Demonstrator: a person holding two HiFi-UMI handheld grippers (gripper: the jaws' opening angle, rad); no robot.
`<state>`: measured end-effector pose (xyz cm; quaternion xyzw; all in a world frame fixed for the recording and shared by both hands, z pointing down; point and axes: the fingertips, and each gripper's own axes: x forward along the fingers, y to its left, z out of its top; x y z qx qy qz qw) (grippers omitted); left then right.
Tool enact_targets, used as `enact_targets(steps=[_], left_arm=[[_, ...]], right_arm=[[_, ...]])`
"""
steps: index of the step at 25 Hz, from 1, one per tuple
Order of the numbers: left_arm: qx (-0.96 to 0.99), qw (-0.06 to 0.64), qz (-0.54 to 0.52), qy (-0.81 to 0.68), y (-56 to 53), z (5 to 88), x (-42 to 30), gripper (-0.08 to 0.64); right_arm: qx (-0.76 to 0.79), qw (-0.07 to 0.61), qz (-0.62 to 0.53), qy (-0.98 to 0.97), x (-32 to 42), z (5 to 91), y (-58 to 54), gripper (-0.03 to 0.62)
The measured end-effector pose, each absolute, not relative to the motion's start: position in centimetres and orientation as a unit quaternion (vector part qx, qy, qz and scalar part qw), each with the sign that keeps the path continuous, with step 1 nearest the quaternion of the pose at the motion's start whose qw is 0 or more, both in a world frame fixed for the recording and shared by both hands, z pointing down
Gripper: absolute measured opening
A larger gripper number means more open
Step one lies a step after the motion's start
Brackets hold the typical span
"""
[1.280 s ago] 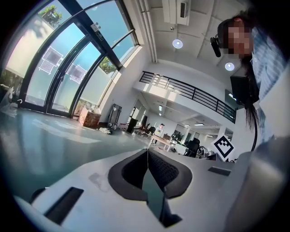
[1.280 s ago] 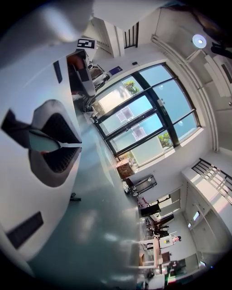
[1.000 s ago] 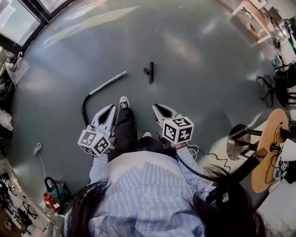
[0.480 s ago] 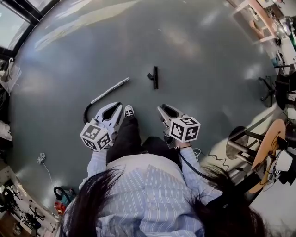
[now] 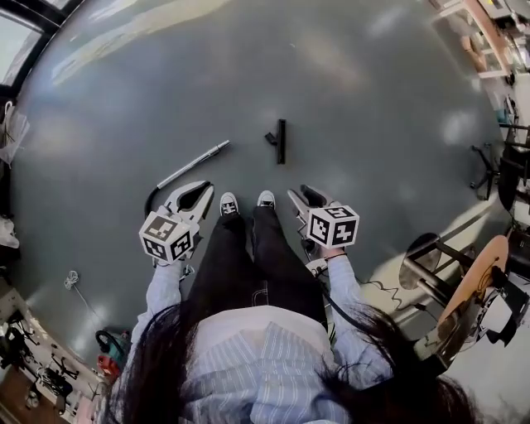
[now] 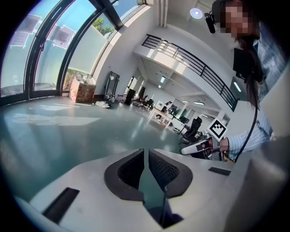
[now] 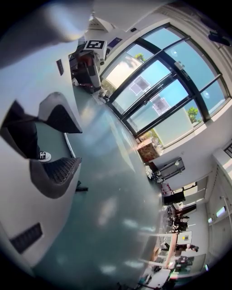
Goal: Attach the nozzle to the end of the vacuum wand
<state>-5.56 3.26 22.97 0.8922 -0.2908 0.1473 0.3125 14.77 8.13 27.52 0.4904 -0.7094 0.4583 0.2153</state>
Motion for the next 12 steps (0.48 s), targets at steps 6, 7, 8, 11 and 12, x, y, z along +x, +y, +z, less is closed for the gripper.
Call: enact_targets(steps=[6, 7, 8, 11, 12], left_arm=[[0.867, 0.326, 0.233, -0.297, 1.2, 33.4, -4.5, 0.12], [0.863, 0.326, 0.245, -0.298, 0.9, 35.7, -4.2, 0.132], [0.859, 0.327, 0.256, -0.3, 0.6, 38.1, -4.2, 0.141], [0.841, 0.329, 0.287, -0.319, 0.0, 46.0, -5.0, 0.175], [0.837, 0.328, 0.294, -0.325, -0.4, 48.7, -5.5, 0.183]], right_arm=[[0.447, 0.28, 0.476, -0.704, 16.8, 38.5, 3.3, 0.163], [0.443, 0.293, 0.475, -0.702, 17.1, 40.9, 2.5, 0.172], [0.44, 0.305, 0.474, -0.699, 17.5, 43.4, 1.8, 0.18], [0.44, 0.323, 0.489, -0.68, 18.4, 51.0, -0.2, 0.195], [0.445, 0.321, 0.497, -0.673, 18.6, 53.5, -1.0, 0.196]])
